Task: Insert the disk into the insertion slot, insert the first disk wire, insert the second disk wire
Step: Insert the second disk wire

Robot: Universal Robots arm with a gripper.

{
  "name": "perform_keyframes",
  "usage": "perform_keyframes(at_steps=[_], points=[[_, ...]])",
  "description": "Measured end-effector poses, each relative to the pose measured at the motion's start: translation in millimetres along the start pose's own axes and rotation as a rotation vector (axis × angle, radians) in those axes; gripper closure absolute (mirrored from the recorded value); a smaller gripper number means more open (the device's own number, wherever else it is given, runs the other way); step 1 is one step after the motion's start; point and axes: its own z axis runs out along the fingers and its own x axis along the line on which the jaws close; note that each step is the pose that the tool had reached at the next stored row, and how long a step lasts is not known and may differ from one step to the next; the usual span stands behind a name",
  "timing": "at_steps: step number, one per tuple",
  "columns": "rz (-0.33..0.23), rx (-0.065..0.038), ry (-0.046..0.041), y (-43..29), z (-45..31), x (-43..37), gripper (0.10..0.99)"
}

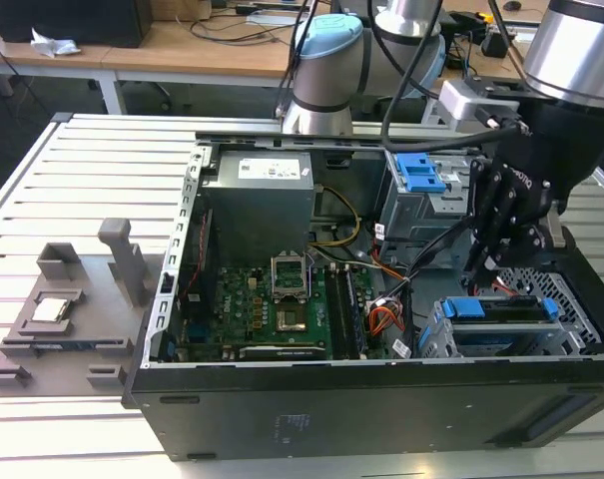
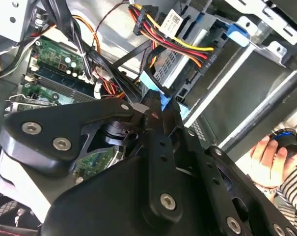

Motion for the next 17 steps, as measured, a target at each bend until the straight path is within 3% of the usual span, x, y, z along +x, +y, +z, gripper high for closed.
perform_keyframes(at_steps=[2, 3, 4, 9, 10, 17], points=[[-0.008, 0.001, 0.0129, -0.1, 2.5, -0.6, 0.847], [-0.011, 0.002, 0.0286, -0.1, 3.0, -0.6, 0.847], [-0.011, 0.002, 0.0379, -0.1, 3.2, -0.6, 0.847], [-0.011, 0.002, 0.0407, -0.1, 3.1, -0.6, 0.863], [-0.011, 0.002, 0.0412, -0.1, 3.1, -0.6, 0.945], [-0.011, 0.002, 0.0430, -0.1, 3.1, -0.6, 0.945]])
